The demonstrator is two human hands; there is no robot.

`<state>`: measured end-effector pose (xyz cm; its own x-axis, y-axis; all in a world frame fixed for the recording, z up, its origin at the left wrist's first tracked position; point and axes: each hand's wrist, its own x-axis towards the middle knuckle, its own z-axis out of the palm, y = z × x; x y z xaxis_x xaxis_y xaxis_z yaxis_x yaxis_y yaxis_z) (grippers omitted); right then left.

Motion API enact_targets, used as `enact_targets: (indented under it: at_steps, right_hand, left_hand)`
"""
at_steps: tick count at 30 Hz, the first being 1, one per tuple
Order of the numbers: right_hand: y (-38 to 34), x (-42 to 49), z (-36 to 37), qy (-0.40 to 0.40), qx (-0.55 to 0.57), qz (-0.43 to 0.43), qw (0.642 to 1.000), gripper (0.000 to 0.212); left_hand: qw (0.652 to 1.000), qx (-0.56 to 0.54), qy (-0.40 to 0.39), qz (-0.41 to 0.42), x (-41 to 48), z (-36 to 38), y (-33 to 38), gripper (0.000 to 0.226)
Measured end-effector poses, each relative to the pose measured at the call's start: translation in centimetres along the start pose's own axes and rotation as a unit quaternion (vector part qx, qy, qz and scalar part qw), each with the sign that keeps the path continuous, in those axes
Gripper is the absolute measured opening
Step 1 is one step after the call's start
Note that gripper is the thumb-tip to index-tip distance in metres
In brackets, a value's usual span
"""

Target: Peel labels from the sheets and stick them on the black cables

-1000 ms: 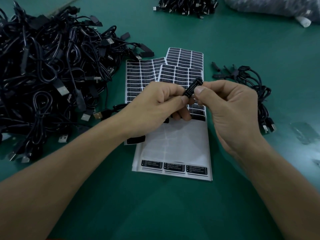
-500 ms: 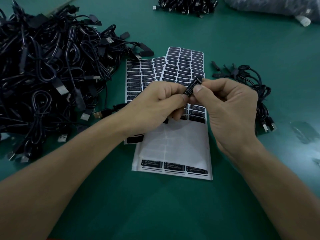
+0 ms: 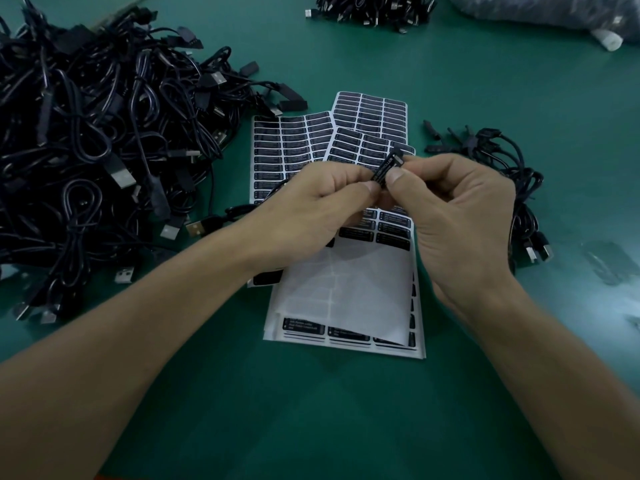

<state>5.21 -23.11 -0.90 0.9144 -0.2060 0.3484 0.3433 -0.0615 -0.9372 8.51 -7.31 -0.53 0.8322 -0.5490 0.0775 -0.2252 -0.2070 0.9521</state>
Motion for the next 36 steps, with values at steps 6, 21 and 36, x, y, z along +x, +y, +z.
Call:
enact_targets:
  at_steps: [6, 21, 36]
  right_hand:
    - [0.05, 0.07, -0.1, -0.009, -0.012, -0.008, 1.0, 0.018]
    - [-0.2, -0.31, -0.06, -0.012, -0.028, -0.015, 0.999, 0.02]
    - [-0.27, -0.3, -0.22, -0.009, 0.016, 0.031, 0.999, 0.034]
  left_hand:
    - [1.0, 0.018, 0.011, -0.005, 0.08, 0.02, -0.18, 0.033]
    - [0.999, 0.003, 0.025, 0.025, -0.14, 0.47, 0.02, 0.034]
    - [0.999, 0.014, 0.025, 0.026, -0.2, 0.41, 0.07, 0.033]
